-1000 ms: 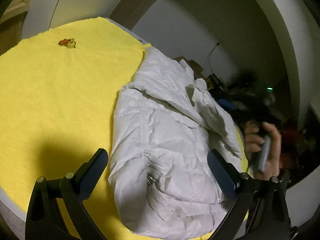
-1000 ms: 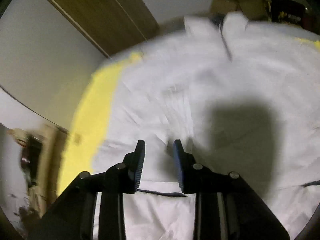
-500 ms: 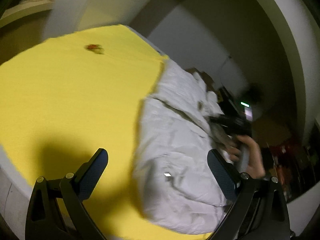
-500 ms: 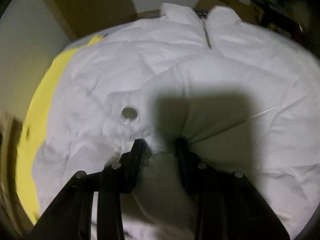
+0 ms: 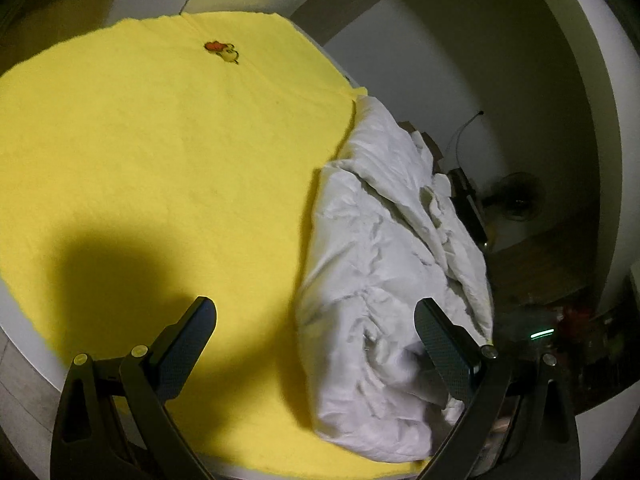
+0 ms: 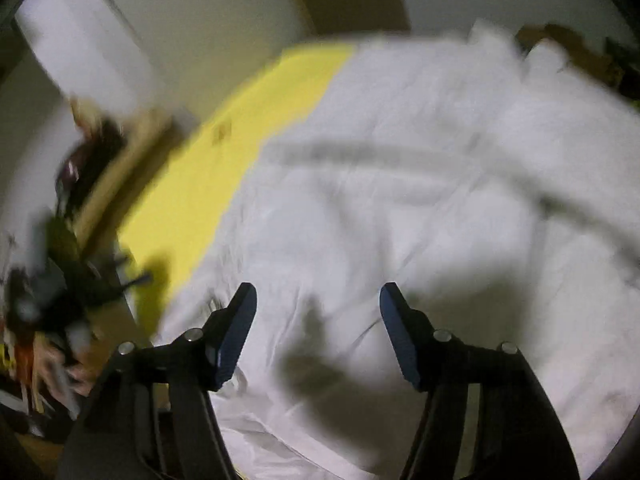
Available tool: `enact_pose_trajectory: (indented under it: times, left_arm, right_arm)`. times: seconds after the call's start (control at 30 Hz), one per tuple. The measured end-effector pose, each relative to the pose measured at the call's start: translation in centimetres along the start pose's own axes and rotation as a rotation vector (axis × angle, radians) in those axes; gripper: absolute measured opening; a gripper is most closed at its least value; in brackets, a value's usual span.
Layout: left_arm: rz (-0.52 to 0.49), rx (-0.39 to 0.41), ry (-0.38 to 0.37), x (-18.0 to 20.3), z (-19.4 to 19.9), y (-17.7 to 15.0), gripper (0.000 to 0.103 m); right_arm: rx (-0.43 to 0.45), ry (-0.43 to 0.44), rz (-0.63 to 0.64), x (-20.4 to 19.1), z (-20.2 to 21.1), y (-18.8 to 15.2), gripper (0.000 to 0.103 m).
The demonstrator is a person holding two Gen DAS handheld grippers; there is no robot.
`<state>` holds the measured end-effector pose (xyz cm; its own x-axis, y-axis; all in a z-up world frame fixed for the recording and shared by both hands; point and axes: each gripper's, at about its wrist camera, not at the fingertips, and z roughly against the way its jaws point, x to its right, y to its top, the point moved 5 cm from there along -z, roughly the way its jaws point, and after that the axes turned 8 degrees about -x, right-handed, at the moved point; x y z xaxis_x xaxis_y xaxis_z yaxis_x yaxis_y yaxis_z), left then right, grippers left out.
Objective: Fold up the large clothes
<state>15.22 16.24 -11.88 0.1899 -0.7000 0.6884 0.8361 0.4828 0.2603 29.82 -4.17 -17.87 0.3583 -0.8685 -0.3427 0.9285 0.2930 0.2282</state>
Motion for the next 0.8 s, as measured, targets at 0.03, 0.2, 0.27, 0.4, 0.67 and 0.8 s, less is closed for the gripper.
enact_pose_trajectory:
  times: [0.03,0.2,0.27,0.4,0.67,0.8]
  left_arm:
    - [0.000,-0.004,-0.001,0.1,0.1,-0.2,0.100]
    - [-0.008,-0.066,-0.016,-0.2,-0.2,-1.2,0.100]
    - [-0.007,-0.127,-0.062,-0.3,-0.8,-1.6,0.100]
    - [0.011,-0.223,-0.115,-0.2,-2.1,-2.0,0.100]
    - [0.003,-0.312,-0.059,0.0,-4.2,-3.0,0.100]
    - [-0.012,-0.314,-0.058,1.1,-5.6,-2.5,0.100]
  right_arm:
    - [0.051,-0.064,0.043,-0.5,-0.6,-0.4,0.065]
    - [0.161,0.093,-0.003,0.1,6.4,-2.8,0.063]
    - [0.282,0.084,-0.111,3.7,11.6,-4.7,0.064]
    - [0.468,-0.030,-0.379,13.4,19.4,-11.1,0.066]
    - [0.524,-0.089,-0.692,21.8,20.6,-22.0,0.068]
    - [0.519,-0.060,-0.704,22.0,19.5,-22.5,0.068]
